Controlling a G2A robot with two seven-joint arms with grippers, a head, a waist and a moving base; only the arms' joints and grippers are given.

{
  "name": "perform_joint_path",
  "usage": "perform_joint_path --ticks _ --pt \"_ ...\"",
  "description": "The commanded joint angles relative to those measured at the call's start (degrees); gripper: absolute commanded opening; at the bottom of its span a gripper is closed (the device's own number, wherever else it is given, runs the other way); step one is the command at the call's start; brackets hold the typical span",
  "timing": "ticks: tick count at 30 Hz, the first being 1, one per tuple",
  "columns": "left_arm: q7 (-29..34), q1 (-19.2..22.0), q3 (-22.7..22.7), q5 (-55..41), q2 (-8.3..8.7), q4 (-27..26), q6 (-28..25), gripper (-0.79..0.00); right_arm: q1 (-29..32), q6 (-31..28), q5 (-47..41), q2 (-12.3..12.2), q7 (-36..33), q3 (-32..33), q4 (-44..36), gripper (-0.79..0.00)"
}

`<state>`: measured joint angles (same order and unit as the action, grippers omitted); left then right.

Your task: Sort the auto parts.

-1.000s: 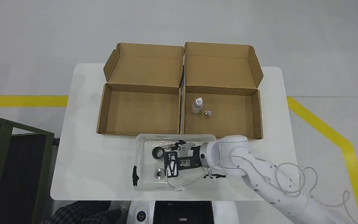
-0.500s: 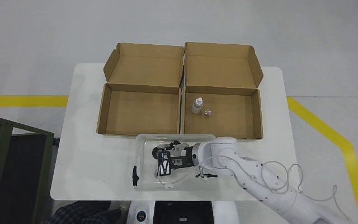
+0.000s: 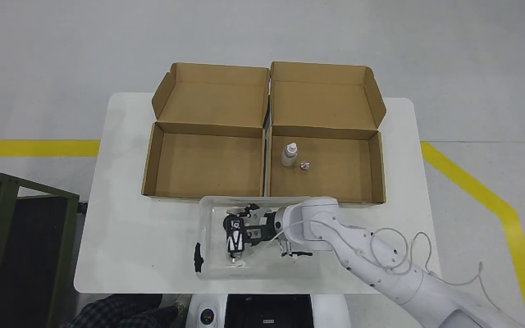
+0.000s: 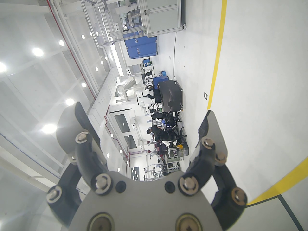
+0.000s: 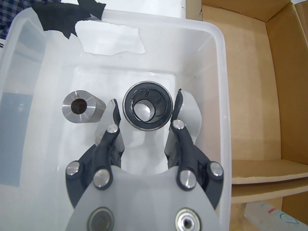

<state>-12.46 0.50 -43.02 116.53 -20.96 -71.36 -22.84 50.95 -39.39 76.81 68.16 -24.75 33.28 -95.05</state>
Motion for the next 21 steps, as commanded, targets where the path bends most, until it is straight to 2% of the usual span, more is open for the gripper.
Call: perform_joint_path --ticks 1,14,16,17,20,21 --pt "0.00 0.00 0.00 0.00 0.00 0.00 0.00 0.000 -0.21 -0.07 -0.13 0.28 0.16 -0.27 0.55 -0.305" --pt "0.00 0.00 0.00 0.00 0.00 0.00 0.00 0.000 -1.73 -0.38 -0.75 2.30 1.99 -1.74 4.89 -0.305" --pt "0.00 0.00 0.00 0.00 0.00 0.00 0.00 0.000 -1.85 -0.62 -1.08 2.56 2.37 -1.85 5.42 -0.329" --pt "0.00 0.00 0.00 0.00 0.00 0.00 0.00 0.000 -1.87 -0.77 -1.36 2.68 2.64 -1.87 5.72 -0.391" --pt "0.00 0.00 0.00 0.00 0.00 0.00 0.00 0.000 -2.01 -1.12 -1.59 2.99 3.19 -1.89 6.55 -0.440" --pt "0.00 0.00 0.00 0.00 0.00 0.00 0.00 0.000 -2.05 -1.18 -1.51 3.07 3.30 -1.89 6.75 -0.499"
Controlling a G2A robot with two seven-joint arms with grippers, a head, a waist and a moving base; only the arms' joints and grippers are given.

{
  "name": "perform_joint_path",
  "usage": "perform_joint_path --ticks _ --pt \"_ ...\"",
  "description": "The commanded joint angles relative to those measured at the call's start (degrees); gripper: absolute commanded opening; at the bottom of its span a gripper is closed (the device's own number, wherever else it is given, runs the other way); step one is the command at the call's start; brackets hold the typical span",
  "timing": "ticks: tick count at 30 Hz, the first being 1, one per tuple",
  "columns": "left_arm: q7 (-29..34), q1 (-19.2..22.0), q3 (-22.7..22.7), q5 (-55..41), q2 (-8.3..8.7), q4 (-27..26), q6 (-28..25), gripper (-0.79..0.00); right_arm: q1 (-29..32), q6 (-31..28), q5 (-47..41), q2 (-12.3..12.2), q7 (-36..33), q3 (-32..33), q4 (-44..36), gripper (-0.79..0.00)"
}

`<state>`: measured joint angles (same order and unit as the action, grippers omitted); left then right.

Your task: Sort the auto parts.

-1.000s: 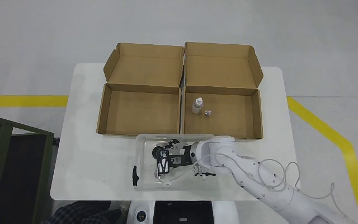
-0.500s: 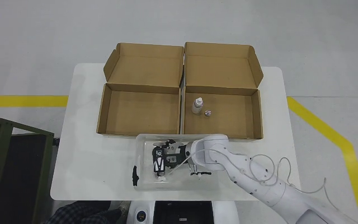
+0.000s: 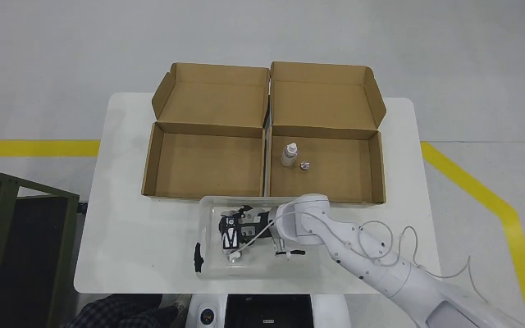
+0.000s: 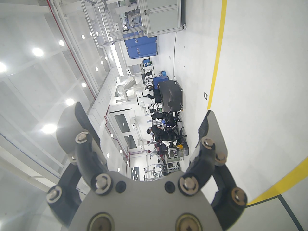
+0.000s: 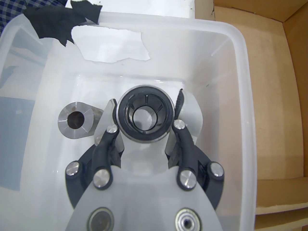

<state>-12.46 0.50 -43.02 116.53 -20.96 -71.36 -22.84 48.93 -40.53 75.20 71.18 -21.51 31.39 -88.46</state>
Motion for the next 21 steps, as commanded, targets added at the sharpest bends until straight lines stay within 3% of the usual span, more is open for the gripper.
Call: perform_joint_path --ticks 1,3,6,21 --pt "0.00 0.00 0.00 0.00 0.00 0.00 0.00 0.000 -0.02 -0.24 -0.08 0.14 0.33 0.03 0.35 -0.551" --pt "0.00 0.00 0.00 0.00 0.00 0.00 0.00 0.000 -0.08 -0.72 -0.27 0.24 0.81 0.21 0.66 -0.699" --pt "0.00 0.00 0.00 0.00 0.00 0.00 0.00 0.000 0.03 -1.51 -0.94 0.32 1.76 0.69 0.88 -0.785" --pt "0.00 0.00 0.00 0.00 0.00 0.00 0.00 0.000 3.34 -5.89 -5.02 -1.48 4.50 7.48 -3.34 -0.785"
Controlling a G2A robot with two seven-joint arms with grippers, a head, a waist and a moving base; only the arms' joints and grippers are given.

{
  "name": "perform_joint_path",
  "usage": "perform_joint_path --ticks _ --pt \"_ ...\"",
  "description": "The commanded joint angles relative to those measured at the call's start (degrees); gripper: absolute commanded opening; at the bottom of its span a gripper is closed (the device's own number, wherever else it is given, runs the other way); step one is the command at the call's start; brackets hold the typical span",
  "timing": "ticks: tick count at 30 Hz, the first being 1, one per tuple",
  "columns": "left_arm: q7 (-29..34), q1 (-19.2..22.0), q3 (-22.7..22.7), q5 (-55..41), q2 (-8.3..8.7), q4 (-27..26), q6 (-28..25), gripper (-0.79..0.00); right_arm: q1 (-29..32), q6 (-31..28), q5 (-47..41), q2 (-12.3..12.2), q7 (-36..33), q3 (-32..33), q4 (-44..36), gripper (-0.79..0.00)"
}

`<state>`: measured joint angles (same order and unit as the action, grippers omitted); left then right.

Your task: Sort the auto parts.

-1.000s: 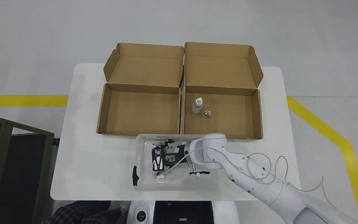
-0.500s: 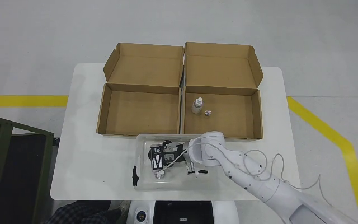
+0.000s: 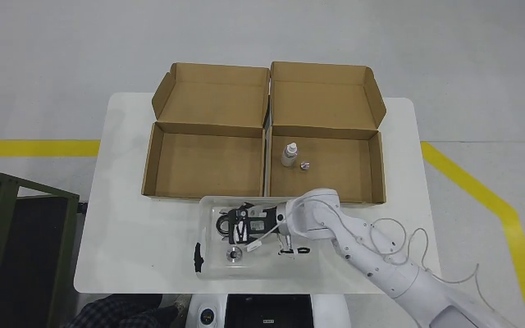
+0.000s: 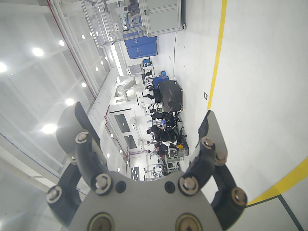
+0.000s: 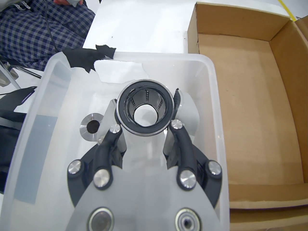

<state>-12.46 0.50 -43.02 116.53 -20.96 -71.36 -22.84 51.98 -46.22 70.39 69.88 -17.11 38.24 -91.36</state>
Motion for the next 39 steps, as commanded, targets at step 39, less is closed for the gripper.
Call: perform_joint_path --ticks 39 --pt "0.00 0.00 0.00 0.00 0.00 0.00 0.00 0.000 6.05 -0.45 -12.02 -3.93 6.50 18.61 -10.66 -0.785"
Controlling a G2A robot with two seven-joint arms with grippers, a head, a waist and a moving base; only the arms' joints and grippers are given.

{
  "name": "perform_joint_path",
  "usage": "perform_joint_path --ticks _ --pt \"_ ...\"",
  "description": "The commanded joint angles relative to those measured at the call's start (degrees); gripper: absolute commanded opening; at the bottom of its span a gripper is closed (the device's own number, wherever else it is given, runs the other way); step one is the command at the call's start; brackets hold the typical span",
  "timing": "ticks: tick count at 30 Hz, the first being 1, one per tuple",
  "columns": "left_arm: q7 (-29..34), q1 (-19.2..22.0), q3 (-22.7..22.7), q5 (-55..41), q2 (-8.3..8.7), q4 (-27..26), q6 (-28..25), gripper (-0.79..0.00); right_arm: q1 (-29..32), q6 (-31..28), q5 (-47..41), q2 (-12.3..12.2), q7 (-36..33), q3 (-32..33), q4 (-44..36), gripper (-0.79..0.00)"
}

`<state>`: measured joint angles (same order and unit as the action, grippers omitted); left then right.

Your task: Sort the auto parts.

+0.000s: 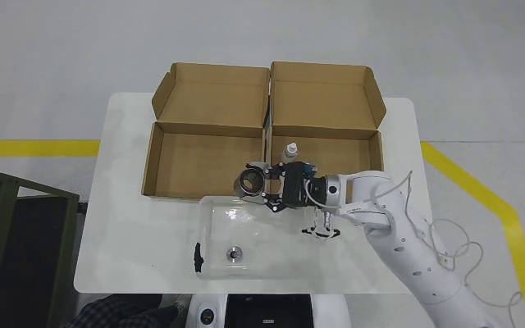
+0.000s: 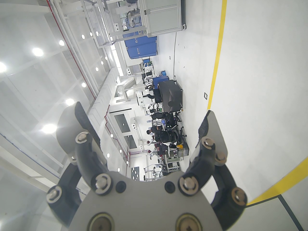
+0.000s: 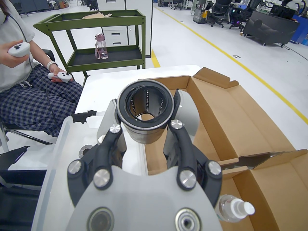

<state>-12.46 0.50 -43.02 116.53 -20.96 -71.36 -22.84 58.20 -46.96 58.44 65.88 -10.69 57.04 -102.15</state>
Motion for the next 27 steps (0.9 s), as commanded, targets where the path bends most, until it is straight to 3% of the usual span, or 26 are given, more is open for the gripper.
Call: perform_joint_path --ticks 1,27 --pt "0.00 0.00 0.00 0.00 0.00 0.00 0.00 0.000 -0.41 0.62 -0.07 0.17 0.16 -0.47 0.29 -0.785" --pt "0.00 0.00 0.00 0.00 0.00 0.00 0.00 0.000 -10.60 13.85 8.76 4.38 -5.00 -10.68 10.00 -0.785"
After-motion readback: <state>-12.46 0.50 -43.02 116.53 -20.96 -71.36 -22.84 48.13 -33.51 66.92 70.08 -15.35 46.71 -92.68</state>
